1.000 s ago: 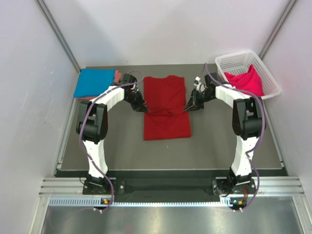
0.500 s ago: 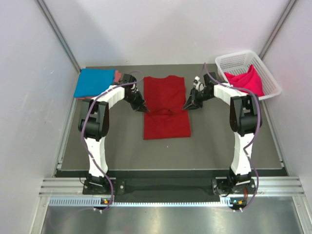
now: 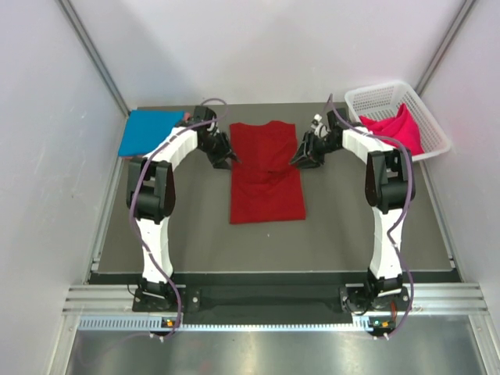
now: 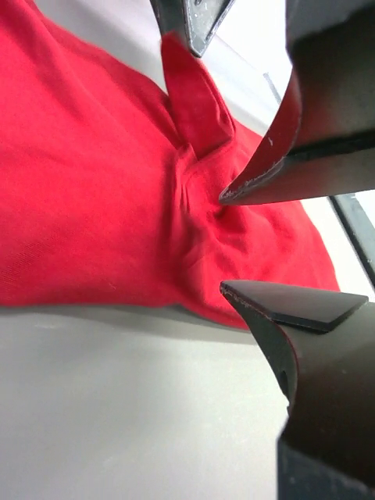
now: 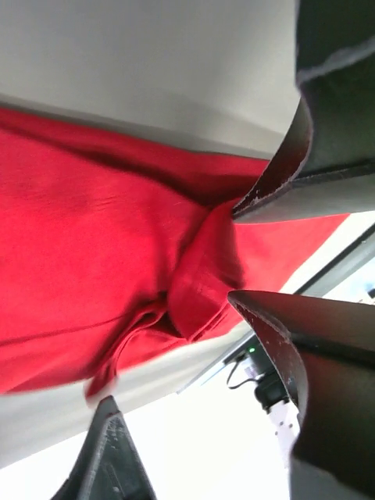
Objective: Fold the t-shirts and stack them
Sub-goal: Fold the tshirt
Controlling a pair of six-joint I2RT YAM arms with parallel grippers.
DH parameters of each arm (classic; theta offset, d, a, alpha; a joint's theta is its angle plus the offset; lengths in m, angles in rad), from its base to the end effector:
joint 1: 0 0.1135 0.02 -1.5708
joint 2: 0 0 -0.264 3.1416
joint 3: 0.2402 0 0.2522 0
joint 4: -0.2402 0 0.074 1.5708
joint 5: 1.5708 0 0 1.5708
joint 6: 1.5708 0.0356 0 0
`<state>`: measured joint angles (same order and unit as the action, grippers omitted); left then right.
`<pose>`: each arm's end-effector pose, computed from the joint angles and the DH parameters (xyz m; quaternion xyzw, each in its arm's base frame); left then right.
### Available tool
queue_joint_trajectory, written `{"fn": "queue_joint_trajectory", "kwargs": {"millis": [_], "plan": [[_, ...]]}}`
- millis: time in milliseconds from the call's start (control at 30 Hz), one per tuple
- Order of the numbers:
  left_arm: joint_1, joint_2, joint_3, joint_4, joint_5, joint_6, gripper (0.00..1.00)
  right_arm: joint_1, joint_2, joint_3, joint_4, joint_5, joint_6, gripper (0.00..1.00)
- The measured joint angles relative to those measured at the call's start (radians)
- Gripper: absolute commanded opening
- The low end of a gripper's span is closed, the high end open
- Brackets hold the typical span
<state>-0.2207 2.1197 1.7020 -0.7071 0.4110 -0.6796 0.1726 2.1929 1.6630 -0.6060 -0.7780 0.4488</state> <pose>0.4379 -0.1128 0.1980 -0.1732 0.9400 -0.2734 0.1083 0.4463 0.1032 0.1659 0.0433 0.9062 0.4136 0.0768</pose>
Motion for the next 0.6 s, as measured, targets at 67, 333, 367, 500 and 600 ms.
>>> {"fn": "queue_joint_trajectory", "kwargs": {"millis": [67, 333, 367, 500, 600], "plan": [[0.0, -0.003, 0.046, -0.016, -0.033, 0.014, 0.46, -0.005, 0.02, 0.058, -0.011, 0.003, 0.003, 0.47], [-0.003, -0.204, -0.079, 0.021, -0.037, 0.043, 0.35, -0.008, -0.021, 0.082, -0.035, 0.029, -0.01, 0.52], [-0.006, -0.238, -0.117, 0.03, -0.017, 0.043, 0.36, -0.005, -0.04, 0.05, -0.038, 0.033, -0.011, 0.52], [-0.027, -0.278, -0.176, 0.056, 0.026, 0.056, 0.46, 0.021, -0.106, -0.055, -0.035, 0.045, -0.01, 0.52], [-0.042, -0.26, -0.166, 0.063, 0.014, 0.107, 0.48, 0.053, -0.12, -0.093, -0.017, 0.05, -0.006, 0.52]]}}
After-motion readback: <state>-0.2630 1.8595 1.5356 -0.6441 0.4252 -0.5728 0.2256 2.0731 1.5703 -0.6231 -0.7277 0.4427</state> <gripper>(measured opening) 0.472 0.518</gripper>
